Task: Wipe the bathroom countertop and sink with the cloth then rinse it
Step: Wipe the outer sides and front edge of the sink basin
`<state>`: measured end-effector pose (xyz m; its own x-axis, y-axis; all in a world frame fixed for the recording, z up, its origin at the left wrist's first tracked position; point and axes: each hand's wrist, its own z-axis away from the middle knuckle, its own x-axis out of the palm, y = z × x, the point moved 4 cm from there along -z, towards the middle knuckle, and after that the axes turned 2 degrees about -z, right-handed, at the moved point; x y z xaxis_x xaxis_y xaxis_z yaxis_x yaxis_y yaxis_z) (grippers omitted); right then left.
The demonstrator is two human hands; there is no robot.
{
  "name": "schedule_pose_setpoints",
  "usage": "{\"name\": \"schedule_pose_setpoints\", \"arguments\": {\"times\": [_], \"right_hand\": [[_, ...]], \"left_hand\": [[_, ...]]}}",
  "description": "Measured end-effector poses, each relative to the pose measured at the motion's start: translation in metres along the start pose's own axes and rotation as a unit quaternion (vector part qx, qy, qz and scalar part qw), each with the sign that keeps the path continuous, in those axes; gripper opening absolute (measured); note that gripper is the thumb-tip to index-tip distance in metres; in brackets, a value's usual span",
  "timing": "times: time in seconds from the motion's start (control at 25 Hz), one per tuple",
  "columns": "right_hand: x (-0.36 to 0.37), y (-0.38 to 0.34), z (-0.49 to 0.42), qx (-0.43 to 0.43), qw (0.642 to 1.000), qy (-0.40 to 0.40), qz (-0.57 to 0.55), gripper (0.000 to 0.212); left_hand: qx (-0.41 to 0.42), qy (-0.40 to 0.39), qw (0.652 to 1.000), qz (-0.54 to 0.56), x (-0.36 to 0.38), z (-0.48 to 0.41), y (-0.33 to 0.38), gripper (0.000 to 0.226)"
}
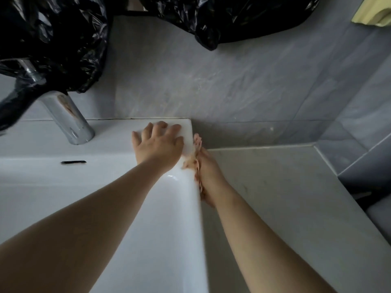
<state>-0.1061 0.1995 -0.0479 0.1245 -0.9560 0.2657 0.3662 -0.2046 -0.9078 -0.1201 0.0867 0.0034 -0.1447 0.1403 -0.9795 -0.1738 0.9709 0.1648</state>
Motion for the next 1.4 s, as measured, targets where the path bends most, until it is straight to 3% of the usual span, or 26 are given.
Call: {"name": "schedule_pose_setpoints", "arguments": {"times": [0.12,0.24,0.28,0.44,0.64,0.76,0.96,1.08,1.24,1.32,1.4], "right_hand": [[-0.013,0.024,0.021,0.047,0.996,-0.061,-0.055,0.042],[-0.003,0.025,-0.010,0.092,0.985,-0.112,-0.093,0.066],[0.003,0.016,-0.024,0.088,0.988,-0.091,-0.094,0.070],[0.008,0.014,-0.046,-0.007,0.997,-0.040,-0.069,0.076],[0.007,0.027,-0.039,-0.084,0.989,-0.083,-0.092,0.061],[0.009,0.006,-0.067,-0.110,0.986,-0.046,-0.118,0.054],[0.001,0.007,-0.045,-0.190,0.980,-0.003,-0.056,0.045],[0.006,-0.009,-0.067,-0.182,0.982,0.001,-0.057,0.037],[0.000,0.026,-0.062,-0.109,0.993,-0.017,-0.036,0.066],[0.003,0.035,-0.053,-0.078,0.996,-0.035,-0.038,0.064],[0.010,0.022,-0.054,-0.085,0.988,-0.072,-0.110,0.054]], "left_hand": [[-0.051,0.010,0.999,-0.005,0.003,-0.006,0.005,0.048],[-0.060,0.033,0.997,-0.043,0.009,-0.007,0.012,0.054],[-0.063,0.042,0.996,-0.050,0.009,-0.006,0.011,0.056],[-0.071,0.069,0.993,-0.059,0.011,-0.008,0.011,0.055],[-0.070,0.098,0.991,-0.055,0.011,-0.005,0.010,0.058],[-0.075,0.103,0.991,-0.048,0.011,-0.004,0.012,0.060],[-0.059,0.132,0.989,-0.039,0.010,0.000,0.011,0.065],[-0.064,0.124,0.990,-0.035,0.010,-0.001,0.011,0.059],[-0.060,0.120,0.990,-0.031,0.011,0.000,0.011,0.056],[-0.062,0.127,0.990,-0.027,0.010,-0.001,0.010,0.057],[-0.059,0.133,0.989,-0.025,0.010,0.000,0.010,0.062]]}}
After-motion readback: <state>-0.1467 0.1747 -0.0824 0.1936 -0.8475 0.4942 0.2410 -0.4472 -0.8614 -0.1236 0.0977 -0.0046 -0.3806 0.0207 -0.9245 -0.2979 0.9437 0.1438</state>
